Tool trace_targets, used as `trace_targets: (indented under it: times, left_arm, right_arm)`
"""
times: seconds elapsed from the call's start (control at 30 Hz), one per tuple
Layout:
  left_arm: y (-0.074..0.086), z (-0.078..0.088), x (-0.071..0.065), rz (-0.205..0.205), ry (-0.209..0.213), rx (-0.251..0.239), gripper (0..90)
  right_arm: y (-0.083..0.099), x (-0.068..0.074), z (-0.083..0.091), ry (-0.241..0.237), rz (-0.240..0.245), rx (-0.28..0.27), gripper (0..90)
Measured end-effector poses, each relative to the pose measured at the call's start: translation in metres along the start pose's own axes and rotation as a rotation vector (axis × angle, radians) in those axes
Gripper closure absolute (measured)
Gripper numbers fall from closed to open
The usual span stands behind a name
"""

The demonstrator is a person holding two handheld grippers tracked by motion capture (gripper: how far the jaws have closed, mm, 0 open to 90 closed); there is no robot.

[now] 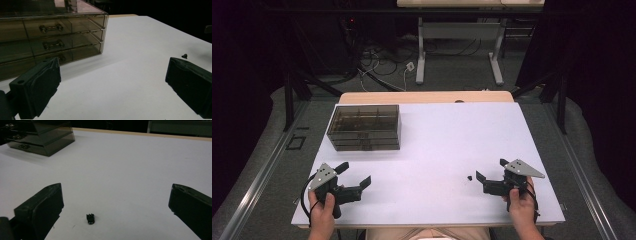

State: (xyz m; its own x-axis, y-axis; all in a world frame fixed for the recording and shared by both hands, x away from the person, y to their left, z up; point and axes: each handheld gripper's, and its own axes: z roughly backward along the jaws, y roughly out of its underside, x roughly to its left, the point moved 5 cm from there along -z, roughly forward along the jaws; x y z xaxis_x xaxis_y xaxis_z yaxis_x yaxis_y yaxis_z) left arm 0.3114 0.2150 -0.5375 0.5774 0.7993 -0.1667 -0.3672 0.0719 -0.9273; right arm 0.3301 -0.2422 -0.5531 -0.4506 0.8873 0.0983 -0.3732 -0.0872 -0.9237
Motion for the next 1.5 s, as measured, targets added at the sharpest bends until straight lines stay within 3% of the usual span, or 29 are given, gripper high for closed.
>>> trace_targets:
  times: [0.1, 0.27, 0.37, 0.43, 0.53, 0.63, 0.73, 1.03, 1.07, 1.33, 1.5]
  left_arm:
    - [0.000, -0.002, 0.000, -0.005, -0.002, -0.001, 0.3]
    - [0.001, -0.005, 0.000, -0.031, -0.035, 0.005, 0.2]
    - [0.001, -0.006, 0.000, -0.030, -0.049, 0.005, 0.2]
    - [0.001, -0.006, 0.000, -0.032, -0.061, 0.003, 0.2]
    - [0.000, -0.006, 0.002, -0.034, -0.094, -0.007, 0.2]
    - [-0.002, -0.006, 0.006, 0.001, -0.153, -0.027, 0.2]
    - [-0.003, -0.006, 0.009, 0.030, -0.179, -0.031, 0.2]
    - [-0.003, -0.006, 0.025, 0.088, -0.179, -0.050, 0.3]
    - [-0.003, -0.006, 0.027, 0.090, -0.188, -0.050, 0.3]
    - [-0.004, -0.013, 0.034, 0.100, -0.207, -0.069, 0.3]
    - [-0.005, -0.020, 0.036, 0.148, -0.176, -0.069, 0.5]
  right_arm:
    - [0.001, -0.005, 0.000, 0.063, 0.030, 0.007, 0.0]
    - [0.003, -0.013, -0.002, 0.111, 0.022, 0.018, 0.0]
    - [0.003, -0.015, -0.003, 0.109, 0.031, 0.009, 0.0]
    - [0.005, -0.016, -0.003, 0.111, 0.011, 0.037, 0.0]
    - [0.005, -0.014, -0.003, 0.108, 0.000, 0.035, 0.0]
    - [0.004, -0.011, -0.001, 0.099, 0.008, 0.025, 0.0]
    - [0.003, -0.009, -0.001, 0.100, 0.011, 0.010, 0.0]
    - [0.003, -0.011, -0.004, 0.098, 0.004, 0.007, 0.0]
    - [0.004, -0.011, -0.003, 0.099, -0.009, 0.025, 0.0]
    - [0.005, -0.015, -0.007, 0.080, -0.026, 0.015, 0.0]
    - [0.006, -0.017, -0.006, 0.079, -0.043, 0.022, 0.0]
